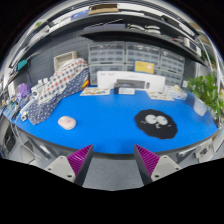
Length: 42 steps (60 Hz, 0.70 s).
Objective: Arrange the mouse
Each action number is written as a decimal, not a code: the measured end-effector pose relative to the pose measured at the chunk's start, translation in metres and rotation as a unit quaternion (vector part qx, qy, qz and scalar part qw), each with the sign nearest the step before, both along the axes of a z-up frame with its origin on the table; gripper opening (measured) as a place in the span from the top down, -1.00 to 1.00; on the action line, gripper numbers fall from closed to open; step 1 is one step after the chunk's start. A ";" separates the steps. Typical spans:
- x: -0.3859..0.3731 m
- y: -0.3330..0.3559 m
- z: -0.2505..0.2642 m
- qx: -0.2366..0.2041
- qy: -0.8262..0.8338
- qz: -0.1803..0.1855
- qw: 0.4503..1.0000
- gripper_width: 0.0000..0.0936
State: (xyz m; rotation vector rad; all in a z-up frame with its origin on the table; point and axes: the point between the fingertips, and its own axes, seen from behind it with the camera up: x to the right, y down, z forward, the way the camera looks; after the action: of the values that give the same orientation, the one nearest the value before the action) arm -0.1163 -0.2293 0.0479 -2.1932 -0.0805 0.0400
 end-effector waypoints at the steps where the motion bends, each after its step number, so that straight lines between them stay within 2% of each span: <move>1: -0.010 0.001 -0.005 -0.003 0.001 0.004 1.000 -0.75; 12: -0.104 0.016 -0.034 -0.028 0.012 0.063 0.998 -0.79; 20: -0.148 0.044 -0.052 -0.047 0.003 0.078 0.996 -0.78; 29: -0.178 0.086 -0.059 -0.052 0.000 0.075 0.996 -0.78; 42: -0.193 0.139 -0.063 -0.063 0.000 0.041 0.997 -0.75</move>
State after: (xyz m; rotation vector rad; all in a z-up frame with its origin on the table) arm -0.3094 -0.0898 -0.0155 -2.3142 -0.1720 0.0924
